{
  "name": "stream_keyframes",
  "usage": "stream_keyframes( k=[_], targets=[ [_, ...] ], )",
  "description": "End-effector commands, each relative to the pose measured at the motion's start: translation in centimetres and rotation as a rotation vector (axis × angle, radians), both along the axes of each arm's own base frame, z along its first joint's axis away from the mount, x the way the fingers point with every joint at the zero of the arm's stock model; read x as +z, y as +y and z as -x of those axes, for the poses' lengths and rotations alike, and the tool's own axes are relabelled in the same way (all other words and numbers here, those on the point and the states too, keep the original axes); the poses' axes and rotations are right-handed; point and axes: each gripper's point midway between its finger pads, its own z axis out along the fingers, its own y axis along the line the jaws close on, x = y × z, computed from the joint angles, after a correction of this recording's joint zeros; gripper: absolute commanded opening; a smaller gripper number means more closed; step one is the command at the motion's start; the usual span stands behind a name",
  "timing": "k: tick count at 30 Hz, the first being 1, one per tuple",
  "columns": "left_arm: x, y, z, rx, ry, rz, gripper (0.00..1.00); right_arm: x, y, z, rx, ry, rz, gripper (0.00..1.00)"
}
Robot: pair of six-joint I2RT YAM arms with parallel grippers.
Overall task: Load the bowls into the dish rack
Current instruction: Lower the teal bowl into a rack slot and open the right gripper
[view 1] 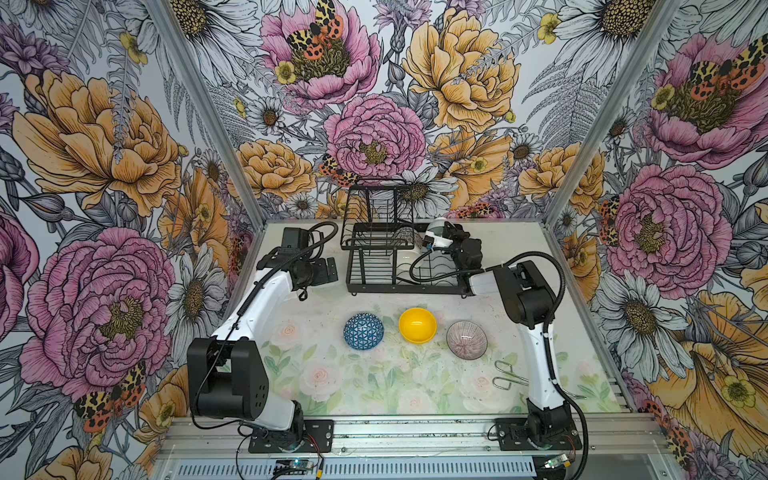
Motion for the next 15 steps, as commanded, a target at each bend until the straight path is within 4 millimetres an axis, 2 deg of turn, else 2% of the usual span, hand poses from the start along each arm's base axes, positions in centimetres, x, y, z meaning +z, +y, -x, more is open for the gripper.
stream_keyframes(
  k=[1,15],
  targets=[
    [-0.2,-0.5,-0.1,-0.019,-0.012,0.009,0.99,2.1,-0.2,0.4,-0.008,-0.073,-0.053,0.0],
    [-0.5,-0.6,-0.1,-0.022,-0.008,0.012,0.99,0.9,-0.1,0.7,0.001,-0.026,-0.08,0.0]
  ],
)
